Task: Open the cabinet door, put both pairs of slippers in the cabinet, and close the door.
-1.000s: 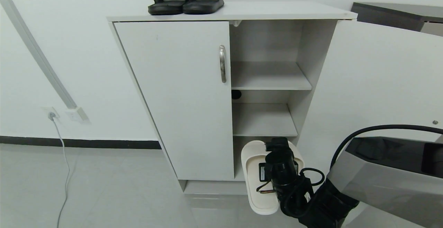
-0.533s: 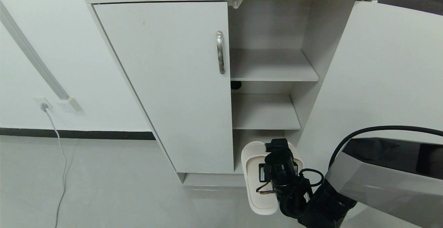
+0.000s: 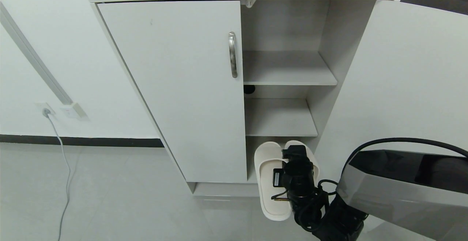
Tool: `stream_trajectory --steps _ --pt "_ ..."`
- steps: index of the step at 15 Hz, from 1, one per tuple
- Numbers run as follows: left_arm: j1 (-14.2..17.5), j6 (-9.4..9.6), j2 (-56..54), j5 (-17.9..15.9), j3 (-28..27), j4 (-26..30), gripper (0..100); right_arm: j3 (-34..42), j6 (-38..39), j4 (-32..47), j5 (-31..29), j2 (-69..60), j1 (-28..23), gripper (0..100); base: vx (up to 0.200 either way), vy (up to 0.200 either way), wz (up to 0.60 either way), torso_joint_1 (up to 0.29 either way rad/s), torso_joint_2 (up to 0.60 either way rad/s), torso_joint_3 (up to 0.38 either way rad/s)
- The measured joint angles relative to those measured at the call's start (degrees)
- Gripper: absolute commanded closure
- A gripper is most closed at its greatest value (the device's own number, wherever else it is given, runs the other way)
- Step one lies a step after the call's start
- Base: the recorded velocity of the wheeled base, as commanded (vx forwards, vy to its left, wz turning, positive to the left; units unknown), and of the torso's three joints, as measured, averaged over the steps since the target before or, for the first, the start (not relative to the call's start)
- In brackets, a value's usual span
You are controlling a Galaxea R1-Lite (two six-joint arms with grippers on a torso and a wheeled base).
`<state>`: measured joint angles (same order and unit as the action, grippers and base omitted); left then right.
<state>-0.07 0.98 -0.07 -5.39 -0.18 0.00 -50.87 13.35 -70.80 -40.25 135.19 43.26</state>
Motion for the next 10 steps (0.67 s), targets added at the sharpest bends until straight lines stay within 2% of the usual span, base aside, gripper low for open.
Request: stream_trajectory --steps 4,8,10 --pt "0.0 0.0 0.0 0.0 0.0 0.0 100 0.9 -2.9 -6.3 0.3 1.2 0.1 100 0.0 0.0 0.0 0.0 0.0 0.0" --pt "0.0 0.0 0.0 0.0 0.0 0.0 100 1.0 -3.0 -6.6 0.7 1.7 -0.1 100 0.0 0.0 0.0 0.0 0.0 0.0" --pt "0.0 0.0 0.0 0.0 0.0 0.0 100 1.0 -2.9 -6.9 0.7 1.7 -0.2 100 0.2 0.0 0.0 0.0 0.0 0.002"
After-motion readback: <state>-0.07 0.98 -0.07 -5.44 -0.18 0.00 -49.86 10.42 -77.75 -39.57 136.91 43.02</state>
